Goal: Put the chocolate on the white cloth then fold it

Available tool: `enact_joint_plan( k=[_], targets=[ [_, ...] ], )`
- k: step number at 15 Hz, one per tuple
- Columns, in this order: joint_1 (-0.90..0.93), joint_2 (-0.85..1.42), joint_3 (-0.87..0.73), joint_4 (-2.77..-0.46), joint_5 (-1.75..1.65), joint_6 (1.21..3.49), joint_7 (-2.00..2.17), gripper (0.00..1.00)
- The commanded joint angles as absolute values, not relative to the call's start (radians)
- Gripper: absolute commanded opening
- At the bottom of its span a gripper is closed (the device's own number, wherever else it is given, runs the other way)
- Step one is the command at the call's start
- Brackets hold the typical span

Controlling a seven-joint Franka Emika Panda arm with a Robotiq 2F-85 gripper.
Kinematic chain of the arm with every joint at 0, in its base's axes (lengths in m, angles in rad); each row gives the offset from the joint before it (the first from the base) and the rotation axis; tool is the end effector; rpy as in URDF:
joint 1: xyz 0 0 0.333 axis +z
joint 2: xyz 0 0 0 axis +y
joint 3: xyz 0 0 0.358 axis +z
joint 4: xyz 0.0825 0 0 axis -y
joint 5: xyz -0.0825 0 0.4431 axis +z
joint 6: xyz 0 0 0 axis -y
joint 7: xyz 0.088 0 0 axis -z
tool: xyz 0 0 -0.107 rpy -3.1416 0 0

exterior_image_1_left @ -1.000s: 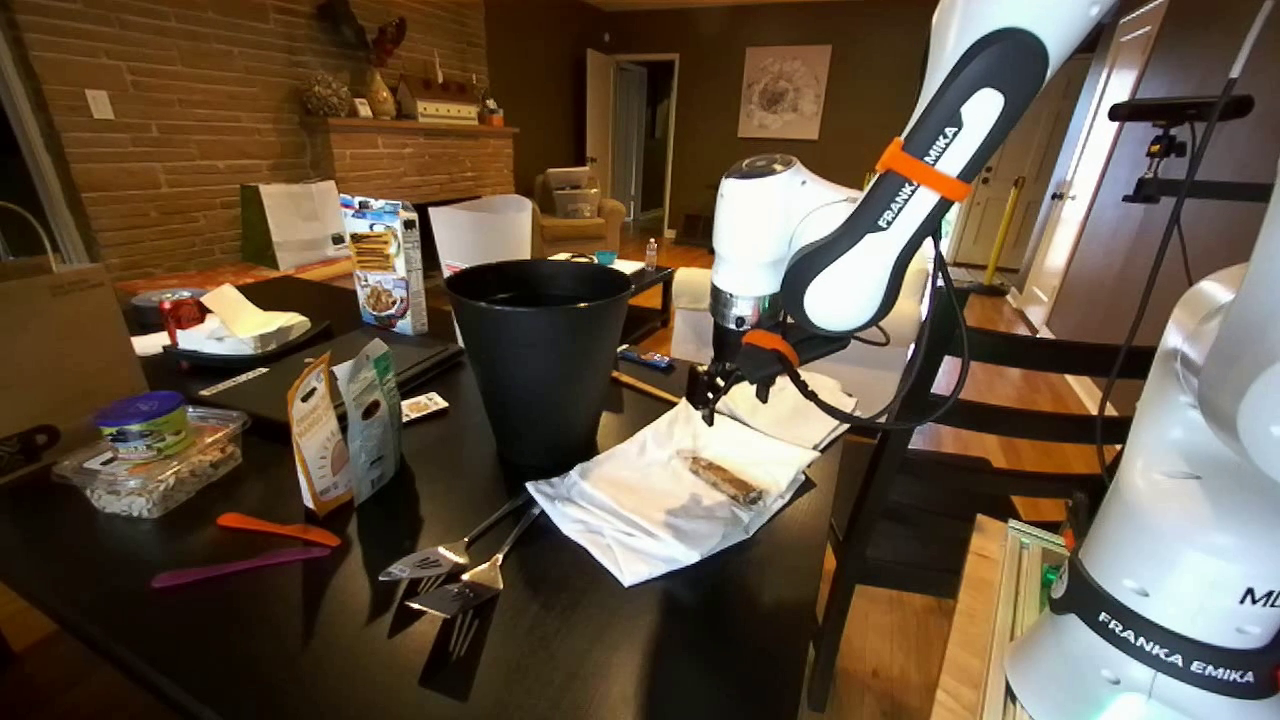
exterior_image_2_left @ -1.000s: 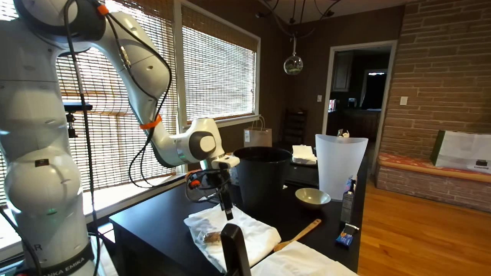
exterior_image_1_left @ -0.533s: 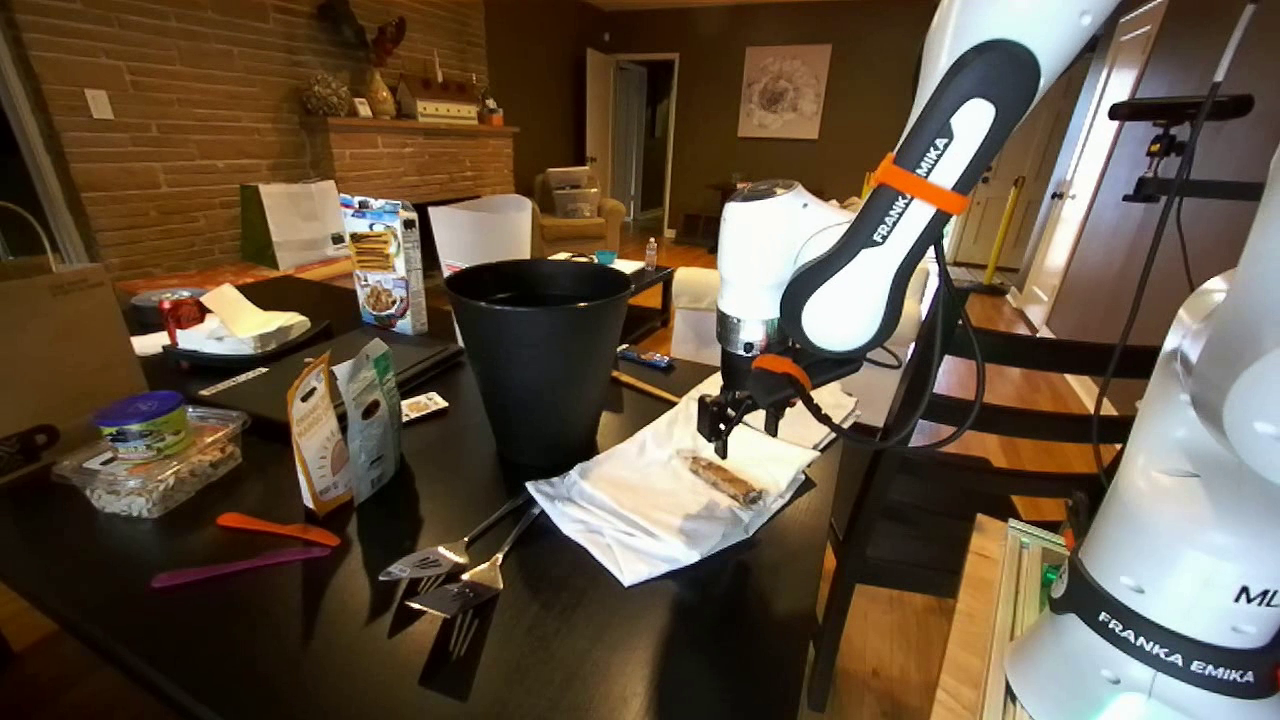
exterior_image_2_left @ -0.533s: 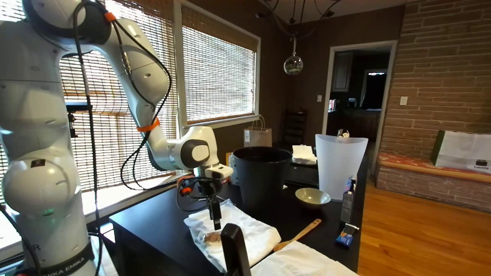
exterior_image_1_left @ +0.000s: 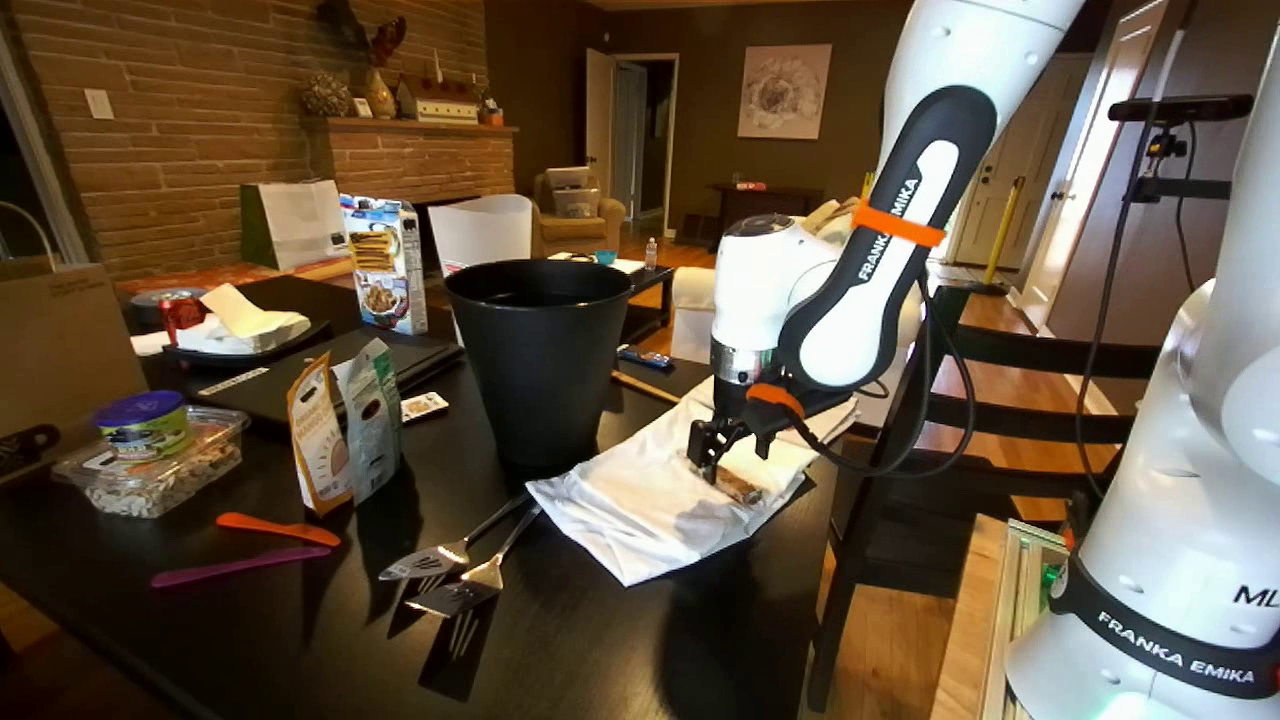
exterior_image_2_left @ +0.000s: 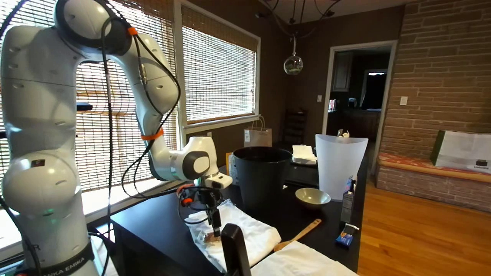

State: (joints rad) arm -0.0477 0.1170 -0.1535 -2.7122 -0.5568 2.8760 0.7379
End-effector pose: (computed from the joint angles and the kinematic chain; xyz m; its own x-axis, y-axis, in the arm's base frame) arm 0.4203 -0.0575 0.1773 0.9170 -0.3817 0.1155 -0.3953 -0.9085 0.1359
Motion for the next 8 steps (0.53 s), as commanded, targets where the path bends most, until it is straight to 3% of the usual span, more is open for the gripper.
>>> enact_joint_plan(
  k=[1, 3, 4, 8],
  targets=[
    [-0.047, 0.203, -0.188, -2.673, -0.646, 2.989, 0.759, 1.00],
    [-0.043, 0.237, -0.202, -2.656, -0.655, 3.038, 0.766, 1.00],
    [-0.044, 0.252, -0.204, -2.652, -0.647, 3.053, 0.762, 0.79],
    [-0.041, 0.287, -0.203, -2.638, -0.619, 3.058, 0.761, 0.50]
  ],
)
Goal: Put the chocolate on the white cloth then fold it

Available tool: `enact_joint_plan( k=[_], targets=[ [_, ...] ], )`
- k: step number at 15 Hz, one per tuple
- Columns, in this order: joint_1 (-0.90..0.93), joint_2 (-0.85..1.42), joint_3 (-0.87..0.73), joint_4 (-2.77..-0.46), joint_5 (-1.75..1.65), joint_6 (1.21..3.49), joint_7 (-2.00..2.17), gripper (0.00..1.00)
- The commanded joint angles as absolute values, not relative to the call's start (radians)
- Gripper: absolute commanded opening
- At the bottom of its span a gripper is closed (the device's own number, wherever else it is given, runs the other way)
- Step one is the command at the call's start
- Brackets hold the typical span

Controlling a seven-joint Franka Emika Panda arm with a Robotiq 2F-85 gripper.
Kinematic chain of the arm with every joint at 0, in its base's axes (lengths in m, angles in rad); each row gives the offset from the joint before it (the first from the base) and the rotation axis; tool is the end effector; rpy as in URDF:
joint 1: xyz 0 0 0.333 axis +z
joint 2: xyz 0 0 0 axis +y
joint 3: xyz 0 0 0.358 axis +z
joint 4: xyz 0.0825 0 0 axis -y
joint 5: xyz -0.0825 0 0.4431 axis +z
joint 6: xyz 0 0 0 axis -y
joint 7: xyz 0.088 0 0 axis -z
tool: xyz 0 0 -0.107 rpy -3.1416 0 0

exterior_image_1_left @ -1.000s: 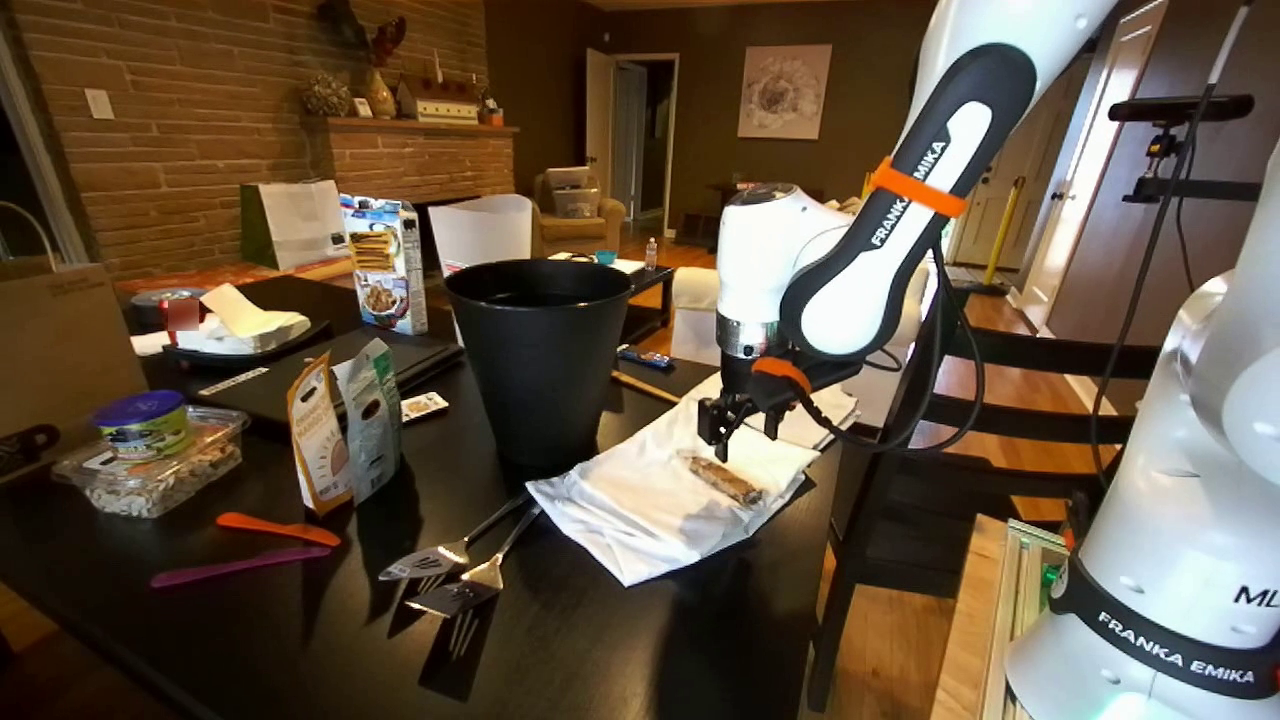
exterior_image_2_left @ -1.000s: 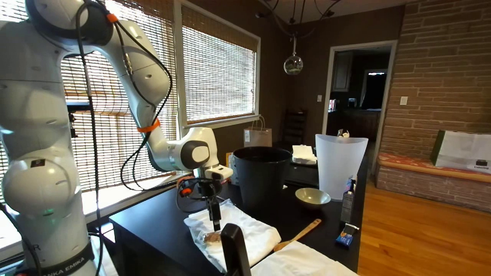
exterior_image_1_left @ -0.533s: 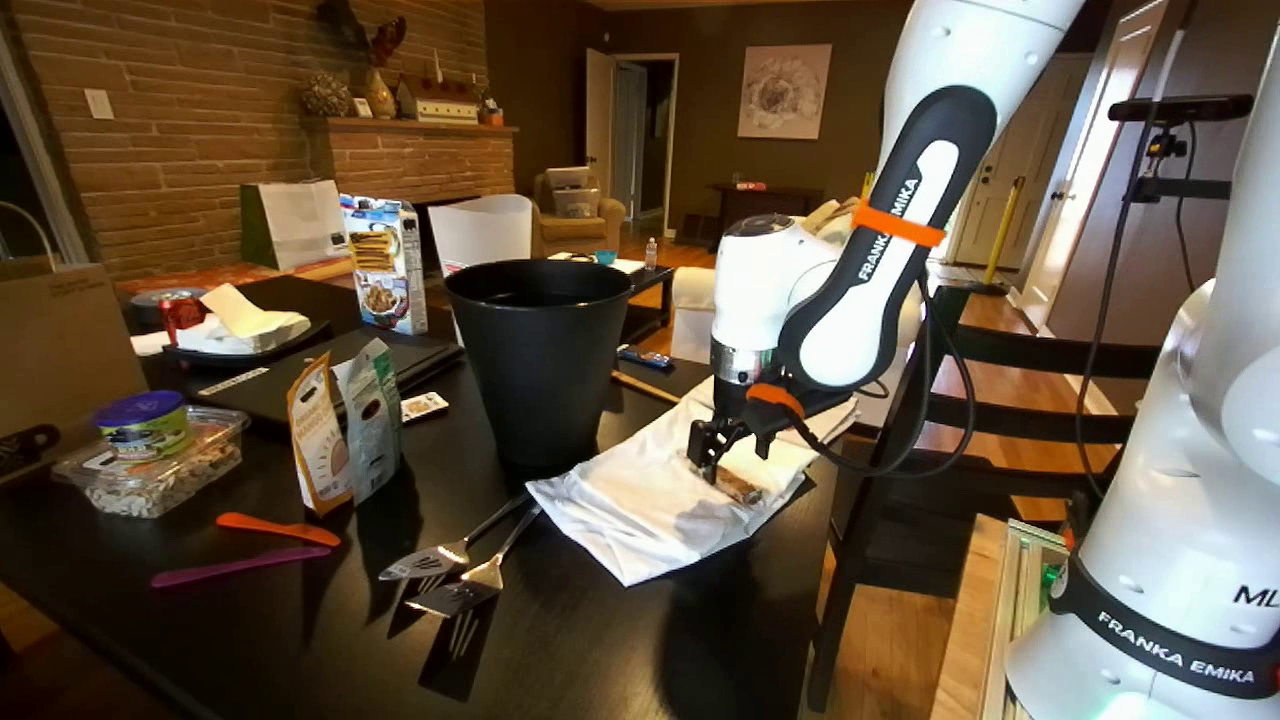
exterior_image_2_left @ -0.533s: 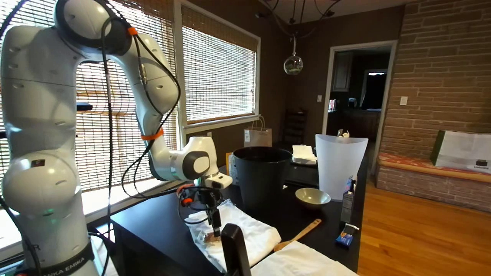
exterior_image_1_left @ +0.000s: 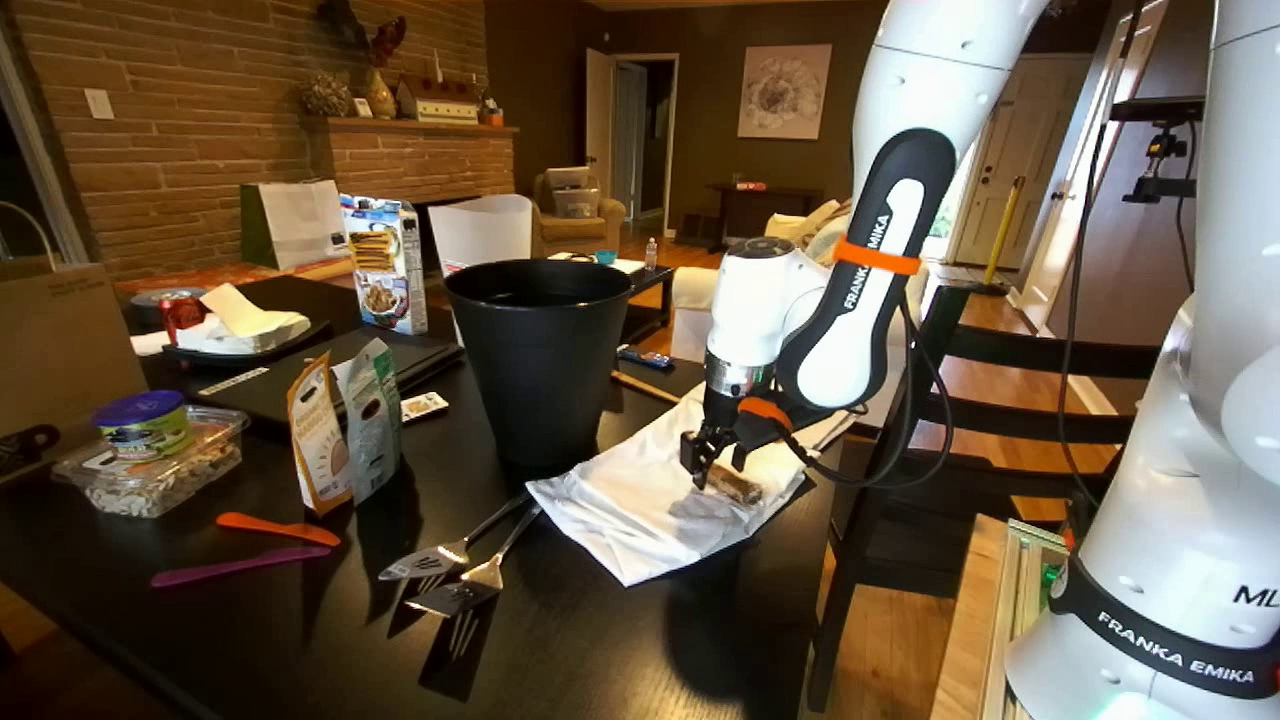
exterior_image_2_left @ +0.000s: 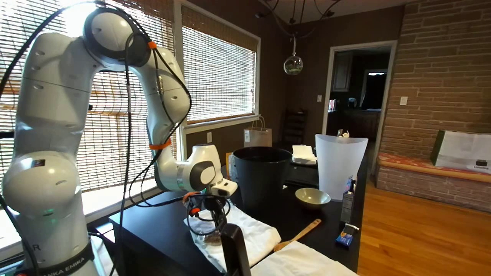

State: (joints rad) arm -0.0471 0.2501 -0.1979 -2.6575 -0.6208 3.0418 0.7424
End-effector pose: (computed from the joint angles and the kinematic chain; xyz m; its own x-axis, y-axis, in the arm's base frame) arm 0.4359 -0.0693 0.1501 0.9238 -0.3438 0.1685 -0.3612 -0.9285 0.0856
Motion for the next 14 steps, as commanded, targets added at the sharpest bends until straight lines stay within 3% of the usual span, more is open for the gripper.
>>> enact_joint_plan(
  k=[1, 7, 14],
  targets=[
    [-0.040, 0.292, -0.202, -2.636, -0.618, 3.050, 0.760, 0.44],
    [-0.042, 0.266, -0.185, -2.635, -0.581, 3.013, 0.777, 0.04],
    [-0.013, 0.250, -0.204, -2.589, -0.546, 2.926, 0.922, 0.07]
  ],
)
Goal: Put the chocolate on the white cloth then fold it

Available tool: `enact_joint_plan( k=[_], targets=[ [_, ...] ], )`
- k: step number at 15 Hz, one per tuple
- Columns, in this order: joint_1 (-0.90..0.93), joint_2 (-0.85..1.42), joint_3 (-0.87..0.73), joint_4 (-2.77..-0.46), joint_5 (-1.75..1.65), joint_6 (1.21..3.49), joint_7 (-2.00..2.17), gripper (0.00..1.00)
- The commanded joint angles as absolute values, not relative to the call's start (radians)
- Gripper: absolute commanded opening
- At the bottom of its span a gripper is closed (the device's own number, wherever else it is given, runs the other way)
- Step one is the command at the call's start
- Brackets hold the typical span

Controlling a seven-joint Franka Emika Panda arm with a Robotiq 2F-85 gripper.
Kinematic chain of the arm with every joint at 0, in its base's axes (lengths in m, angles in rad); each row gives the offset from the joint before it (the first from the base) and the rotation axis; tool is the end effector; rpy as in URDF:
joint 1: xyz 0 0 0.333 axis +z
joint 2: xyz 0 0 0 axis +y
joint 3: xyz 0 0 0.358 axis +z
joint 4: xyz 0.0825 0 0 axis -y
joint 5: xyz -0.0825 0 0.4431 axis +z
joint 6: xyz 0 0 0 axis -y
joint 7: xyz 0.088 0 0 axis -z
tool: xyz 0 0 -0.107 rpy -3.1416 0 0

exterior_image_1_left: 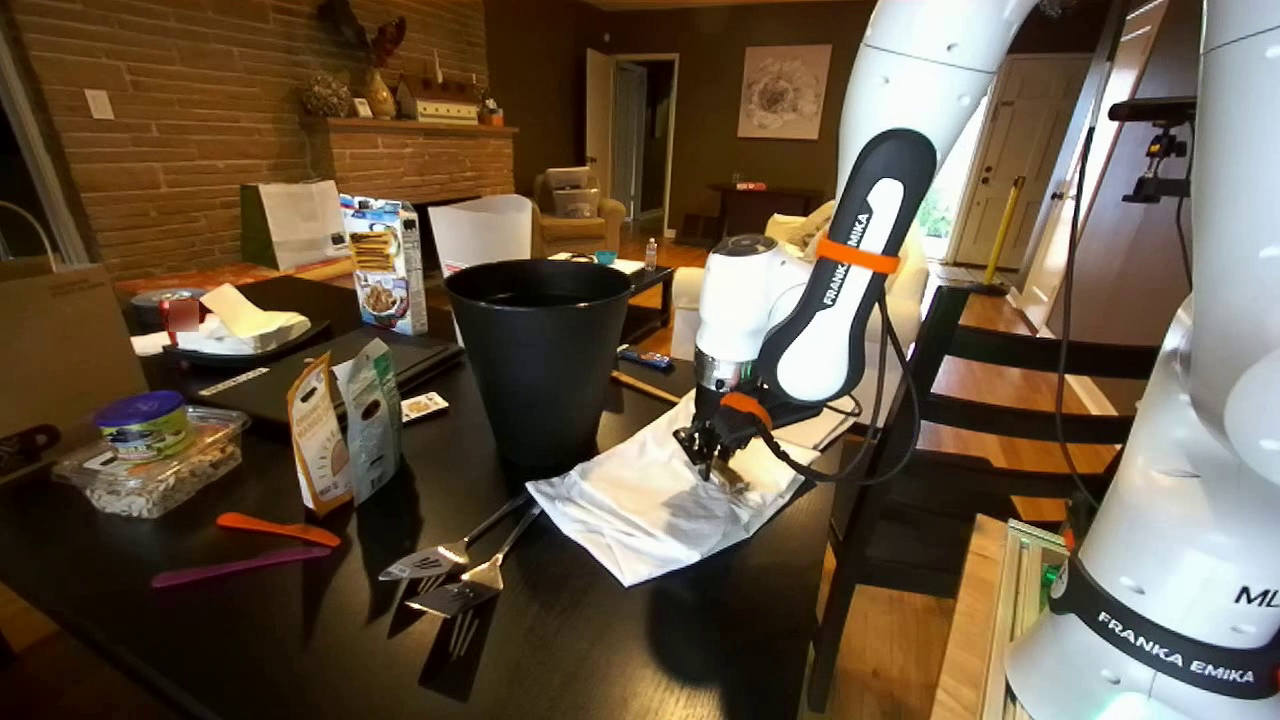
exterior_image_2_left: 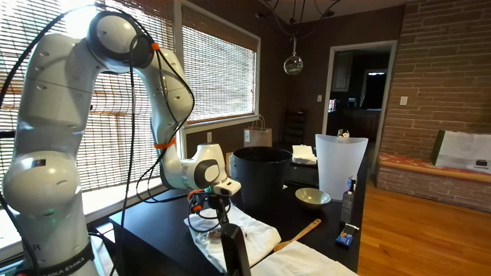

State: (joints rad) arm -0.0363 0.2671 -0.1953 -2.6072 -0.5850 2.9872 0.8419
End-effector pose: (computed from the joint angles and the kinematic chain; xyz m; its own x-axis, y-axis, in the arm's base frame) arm 0.4548 -0.0736 0.1519 0.8730 -0.4561 0.1726 -0.4754 -0.8748 0.0934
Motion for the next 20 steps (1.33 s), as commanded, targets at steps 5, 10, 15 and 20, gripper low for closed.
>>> enact_joint_plan(
  k=[5, 10, 15, 20],
  targets=[
    [0.008, 0.255, -0.206, -2.549, -0.510, 2.892, 1.087, 0.07],
    [0.030, 0.267, -0.201, -2.524, -0.517, 2.875, 1.202, 0.07],
    [0.024, 0.250, -0.189, -2.531, -0.512, 2.862, 1.227, 0.75],
    [0.020, 0.196, -0.229, -2.519, -0.563, 2.874, 1.216, 1.00]
  ],
)
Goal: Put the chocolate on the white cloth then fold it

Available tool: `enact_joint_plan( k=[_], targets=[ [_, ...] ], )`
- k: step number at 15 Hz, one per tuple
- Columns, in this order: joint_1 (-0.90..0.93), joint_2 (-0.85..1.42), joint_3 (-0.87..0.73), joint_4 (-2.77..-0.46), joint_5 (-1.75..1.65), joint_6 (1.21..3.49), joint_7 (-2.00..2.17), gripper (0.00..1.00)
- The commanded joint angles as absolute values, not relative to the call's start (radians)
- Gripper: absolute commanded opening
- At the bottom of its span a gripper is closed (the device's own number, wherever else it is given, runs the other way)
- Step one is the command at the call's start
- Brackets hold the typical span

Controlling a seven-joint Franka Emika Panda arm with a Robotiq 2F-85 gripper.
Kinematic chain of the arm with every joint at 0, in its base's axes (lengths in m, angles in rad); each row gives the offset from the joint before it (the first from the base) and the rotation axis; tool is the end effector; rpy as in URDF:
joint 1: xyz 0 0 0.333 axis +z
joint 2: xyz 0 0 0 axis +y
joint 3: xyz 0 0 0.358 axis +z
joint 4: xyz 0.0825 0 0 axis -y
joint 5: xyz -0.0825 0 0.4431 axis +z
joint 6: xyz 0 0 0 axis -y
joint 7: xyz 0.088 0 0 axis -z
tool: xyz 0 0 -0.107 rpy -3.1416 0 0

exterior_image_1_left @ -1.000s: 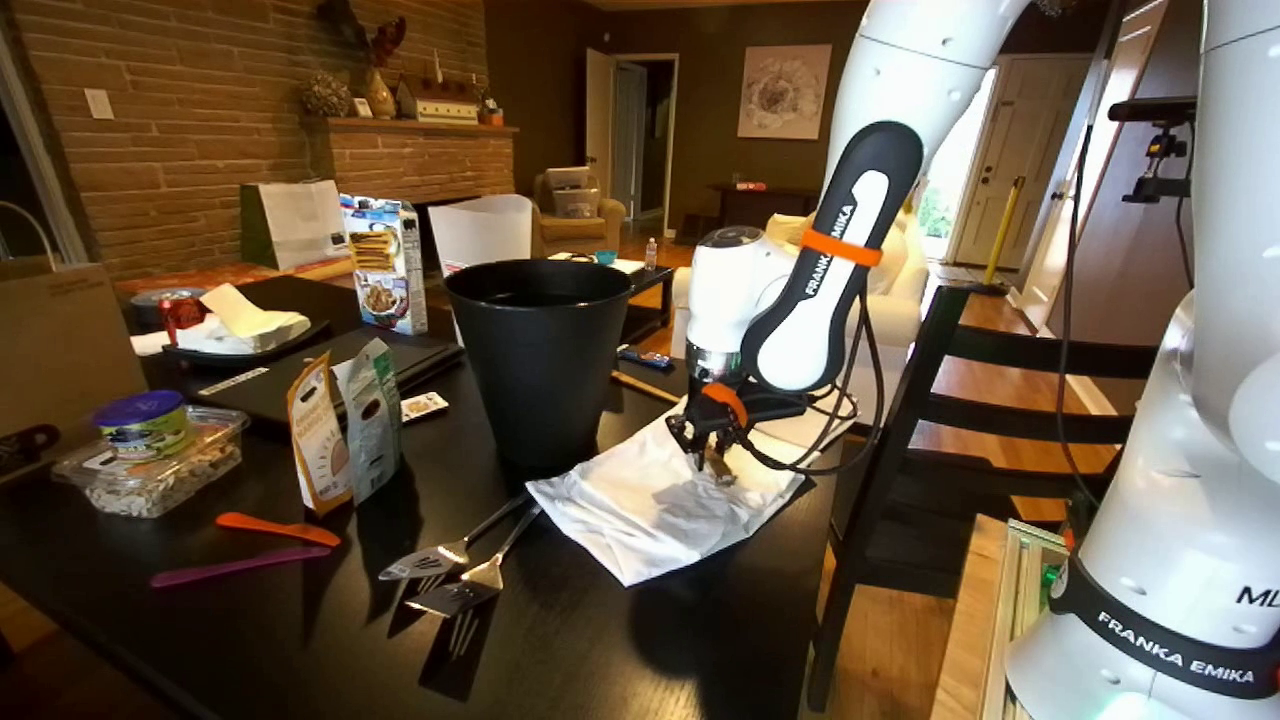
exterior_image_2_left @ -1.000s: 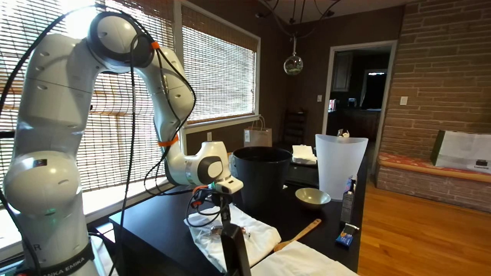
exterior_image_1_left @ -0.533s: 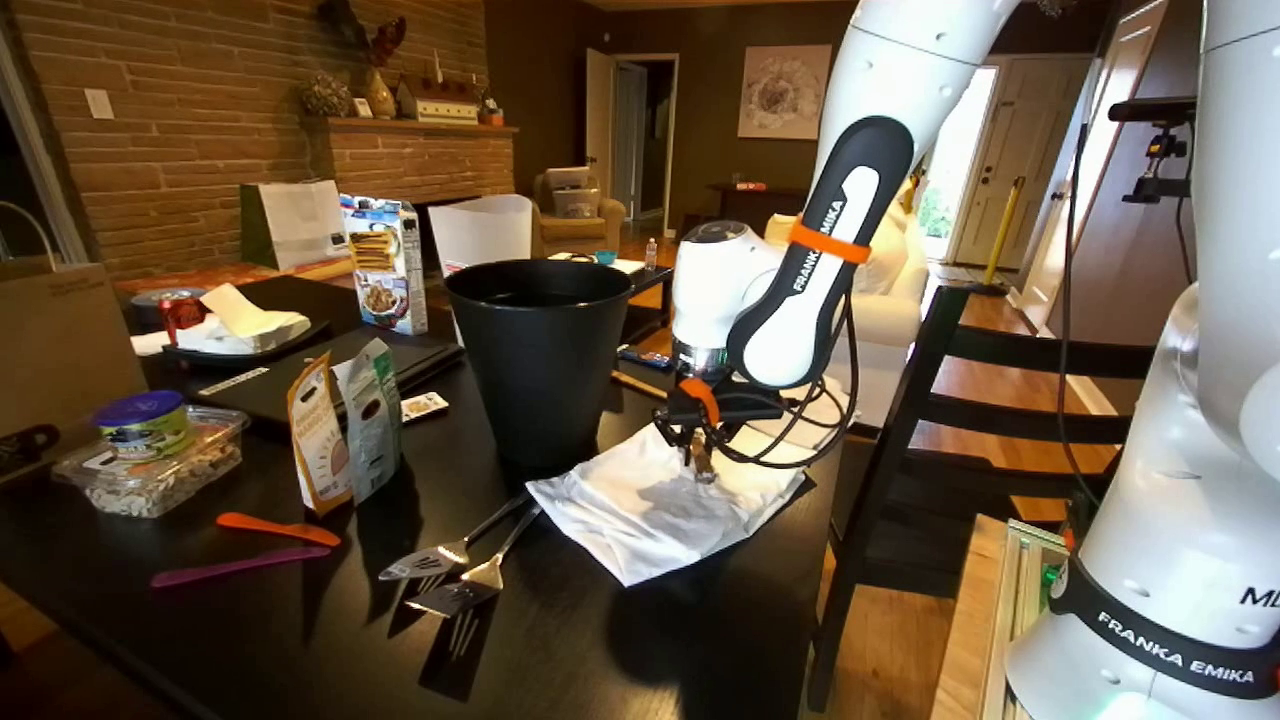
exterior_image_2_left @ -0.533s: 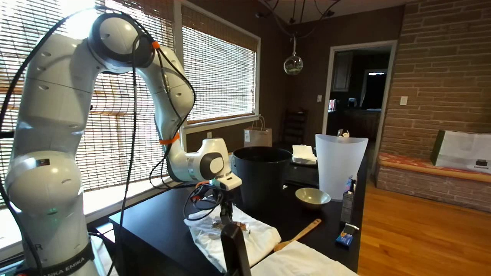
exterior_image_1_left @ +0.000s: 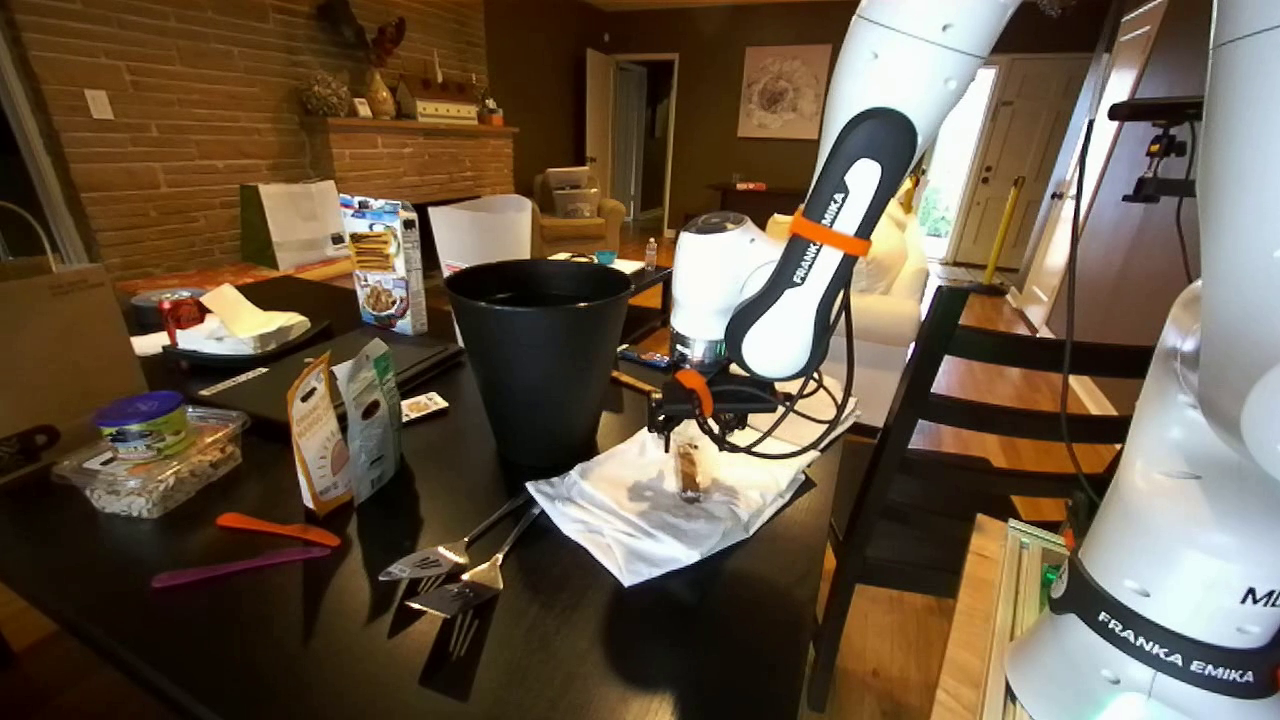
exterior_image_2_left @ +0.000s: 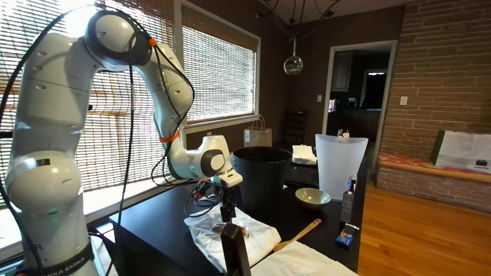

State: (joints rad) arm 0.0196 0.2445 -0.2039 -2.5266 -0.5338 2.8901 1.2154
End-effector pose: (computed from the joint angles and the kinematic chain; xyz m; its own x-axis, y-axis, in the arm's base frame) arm 0.4933 -0.0663 0.1796 0.6227 -0.7474 0.2316 -0.7728 -0.6338 0.0327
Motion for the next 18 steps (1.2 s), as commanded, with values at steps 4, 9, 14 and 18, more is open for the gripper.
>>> enact_joint_plan(
  k=[4, 9, 14, 18],
  targets=[
    [0.006, 0.208, -0.284, -2.467, -0.633, 2.904, 1.161, 1.00],
    [-0.011, 0.240, -0.334, -2.398, -0.690, 2.914, 1.071, 1.00],
    [-0.008, 0.231, -0.331, -2.406, -0.663, 2.898, 1.070, 1.00],
    [0.021, 0.352, -0.383, -2.303, -0.707, 2.923, 1.189, 1.00]
  ],
)
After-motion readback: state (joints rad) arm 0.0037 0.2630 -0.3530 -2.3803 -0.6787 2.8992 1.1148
